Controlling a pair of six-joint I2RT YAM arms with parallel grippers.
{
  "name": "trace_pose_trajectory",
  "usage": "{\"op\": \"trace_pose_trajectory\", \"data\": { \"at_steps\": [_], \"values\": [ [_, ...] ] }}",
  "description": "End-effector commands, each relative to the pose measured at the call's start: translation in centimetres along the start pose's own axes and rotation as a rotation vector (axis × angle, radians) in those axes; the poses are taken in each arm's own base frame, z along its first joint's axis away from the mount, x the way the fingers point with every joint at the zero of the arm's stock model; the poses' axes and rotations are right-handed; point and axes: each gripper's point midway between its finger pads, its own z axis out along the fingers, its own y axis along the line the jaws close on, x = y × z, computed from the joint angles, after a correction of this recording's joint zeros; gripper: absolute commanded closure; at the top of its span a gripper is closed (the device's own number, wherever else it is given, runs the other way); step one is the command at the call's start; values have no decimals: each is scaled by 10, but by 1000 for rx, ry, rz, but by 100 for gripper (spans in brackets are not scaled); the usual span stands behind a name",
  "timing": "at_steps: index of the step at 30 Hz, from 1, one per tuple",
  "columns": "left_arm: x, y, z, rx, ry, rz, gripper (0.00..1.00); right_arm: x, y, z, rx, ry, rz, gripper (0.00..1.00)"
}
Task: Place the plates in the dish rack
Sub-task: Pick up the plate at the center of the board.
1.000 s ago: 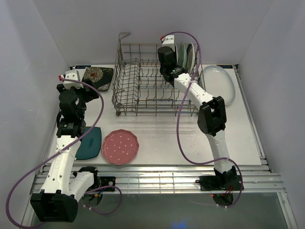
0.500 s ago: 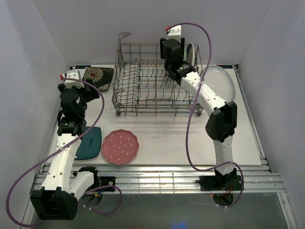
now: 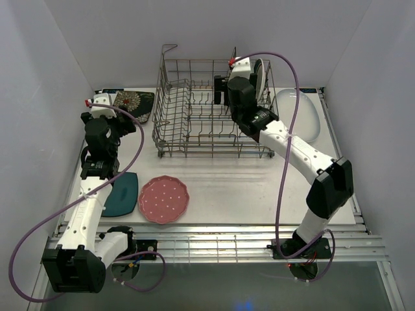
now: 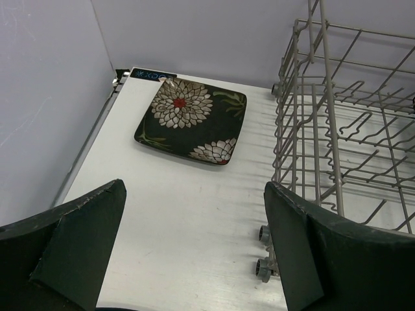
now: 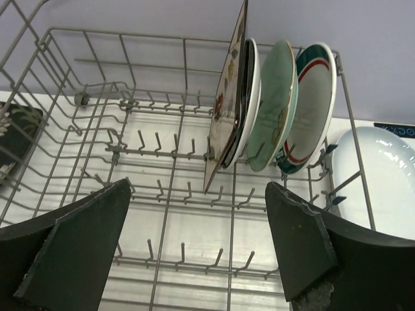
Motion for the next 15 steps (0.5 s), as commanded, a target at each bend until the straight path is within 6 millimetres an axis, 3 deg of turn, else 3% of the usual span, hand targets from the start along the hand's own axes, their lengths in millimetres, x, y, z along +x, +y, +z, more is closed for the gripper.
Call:
{"op": "trace_pose_trajectory", "data": {
  "at_steps": [1,3,4,7,8,10,11,12,13,14,15],
  "values": [
    [10,4,3,-16,13,16,2,-9,-2,-27,-33,-50,105,10],
    [4,1,5,1,-21,13,2,-17,0,-44,-78,-87,141,10],
    [8,0,5,6,-16,18,2,2,2,-48,-95,-59,127,10],
    [12,0,4,10,-24,27,2,-1,5,-72,-163,-88,164,10],
    [9,1,4,10,-38,26,2,17,6,-77,-179,-63,148,10],
    [12,1,4,9,-42,33,2,13,5,-93,-218,-84,170,10],
    [15,0,4,16,-41,36,2,29,6,-98,-234,-59,159,10],
    [16,-1,4,23,-38,38,2,22,5,-107,-253,-84,179,10],
    [16,-3,4,37,-39,43,2,26,6,-113,-278,-82,182,10],
    [19,-4,4,41,-35,43,2,43,6,-117,-290,-56,175,10],
    [18,-4,2,43,-39,40,2,39,3,-126,-307,-73,190,10]
  ]
}}
